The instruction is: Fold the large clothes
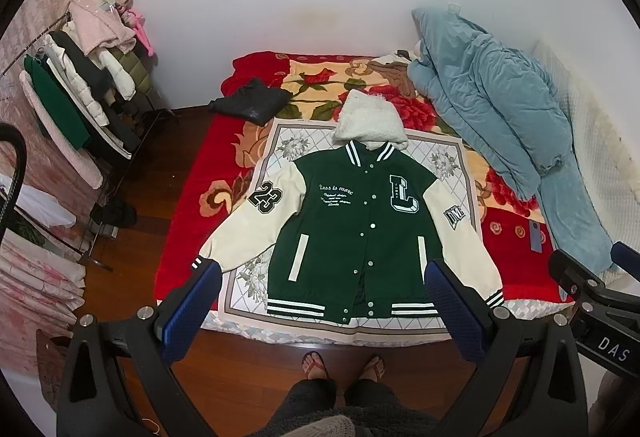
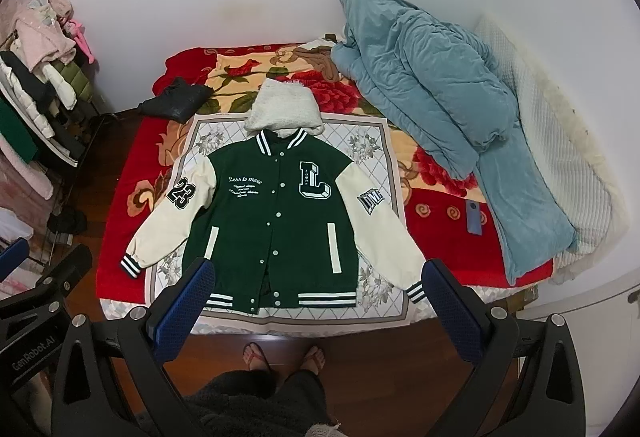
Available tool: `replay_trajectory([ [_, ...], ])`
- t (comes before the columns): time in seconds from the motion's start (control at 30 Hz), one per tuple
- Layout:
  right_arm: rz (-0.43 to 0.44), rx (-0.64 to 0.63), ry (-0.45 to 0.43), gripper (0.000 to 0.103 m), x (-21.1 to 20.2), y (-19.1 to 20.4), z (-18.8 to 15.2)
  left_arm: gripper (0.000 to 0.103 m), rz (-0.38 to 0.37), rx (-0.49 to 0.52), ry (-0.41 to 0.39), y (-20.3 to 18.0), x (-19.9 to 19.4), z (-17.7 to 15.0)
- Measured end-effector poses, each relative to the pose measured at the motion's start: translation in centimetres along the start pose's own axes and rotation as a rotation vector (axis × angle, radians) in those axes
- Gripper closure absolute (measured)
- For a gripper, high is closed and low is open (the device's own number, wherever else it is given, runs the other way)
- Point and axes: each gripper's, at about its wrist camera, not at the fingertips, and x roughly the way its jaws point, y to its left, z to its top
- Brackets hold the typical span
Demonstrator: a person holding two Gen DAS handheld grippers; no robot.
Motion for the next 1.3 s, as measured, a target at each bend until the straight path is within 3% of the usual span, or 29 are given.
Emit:
replay_trajectory([
  [1.3,-0.002,-0.004,-0.002,0.0,-0.9,0.8,1.0,0.0,-0.008,-0.003,-0.005,-0.1,-0.3,0.0],
])
